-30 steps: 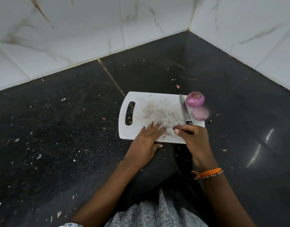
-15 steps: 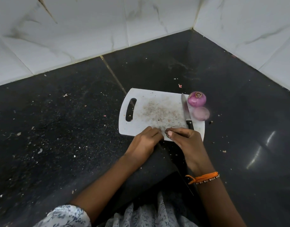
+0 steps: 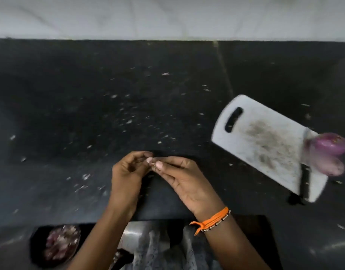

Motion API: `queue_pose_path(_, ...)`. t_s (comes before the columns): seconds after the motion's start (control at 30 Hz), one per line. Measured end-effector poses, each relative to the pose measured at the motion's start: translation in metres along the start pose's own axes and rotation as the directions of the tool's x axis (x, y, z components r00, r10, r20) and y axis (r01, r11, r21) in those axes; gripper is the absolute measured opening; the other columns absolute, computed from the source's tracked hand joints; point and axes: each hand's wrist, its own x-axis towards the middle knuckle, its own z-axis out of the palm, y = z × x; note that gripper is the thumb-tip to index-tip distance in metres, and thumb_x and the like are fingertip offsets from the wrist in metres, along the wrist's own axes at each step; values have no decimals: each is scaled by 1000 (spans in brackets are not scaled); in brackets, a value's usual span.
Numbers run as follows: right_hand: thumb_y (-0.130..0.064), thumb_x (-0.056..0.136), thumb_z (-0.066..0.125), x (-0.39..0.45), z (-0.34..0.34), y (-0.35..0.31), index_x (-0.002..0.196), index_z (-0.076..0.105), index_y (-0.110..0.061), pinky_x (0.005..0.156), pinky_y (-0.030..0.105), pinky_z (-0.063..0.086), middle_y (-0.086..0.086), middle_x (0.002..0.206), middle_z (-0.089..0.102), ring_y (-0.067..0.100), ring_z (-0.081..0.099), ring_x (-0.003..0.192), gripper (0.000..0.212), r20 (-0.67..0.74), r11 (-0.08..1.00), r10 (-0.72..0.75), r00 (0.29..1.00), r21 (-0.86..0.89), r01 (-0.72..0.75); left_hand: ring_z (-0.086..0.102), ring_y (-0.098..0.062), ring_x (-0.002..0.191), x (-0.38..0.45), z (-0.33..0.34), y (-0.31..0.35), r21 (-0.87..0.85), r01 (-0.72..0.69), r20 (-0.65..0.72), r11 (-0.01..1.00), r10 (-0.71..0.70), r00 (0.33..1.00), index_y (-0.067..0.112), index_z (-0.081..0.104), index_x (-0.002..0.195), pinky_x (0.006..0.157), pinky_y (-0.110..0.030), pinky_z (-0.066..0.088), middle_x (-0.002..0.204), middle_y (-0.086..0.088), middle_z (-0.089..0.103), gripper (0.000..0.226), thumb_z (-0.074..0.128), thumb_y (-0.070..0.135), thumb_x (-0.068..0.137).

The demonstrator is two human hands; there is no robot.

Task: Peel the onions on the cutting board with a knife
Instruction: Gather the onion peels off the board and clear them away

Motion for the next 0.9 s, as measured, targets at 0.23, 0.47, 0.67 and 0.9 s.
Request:
queue_pose_path(0.23,7,85,58,2,141,128,92,68,3,76,16,54,5,80,73,9,70,79,13,255,925,341,905,-261,-275,60,-5,62,-74,-183,-3,-51,-62,-452,997,33,891,25,71,77,56,-15,47,70,4,68,24,64,2,82)
queue_pose_path(0.47,9,82,57,23,242,310,74,72,-5,67,14,54,6,73,73,8,70,70,21,194,749,623,758,-428,-506,67,-9,64,-130,-367,-76,-474,-51,-712,879,-349,609,8,63,82,63,-18,55,71,-3,71,19,54,-9,86)
queue_pose_path(0.67,11,86,55,93,258,473,82,66,-2,71,13,54,4,71,72,8,68,70,18,12,597,614,790,-662,-454,61,-16,70,-121,-488,-194,-621,36,-695,783,-570,439,8,60,83,67,-20,52,76,-9,63,20,51,-9,89)
queue_pose_path(0.9,14,84,57,189,218,628,102,63,15,68,19,48,22,95,64,21,58,81,20,-121,253,502,856,-926,-279,60,-19,69,-73,-565,-342,-597,232,-704,768,-640,309,12,62,73,71,-27,54,70,-9,62,25,58,-10,83)
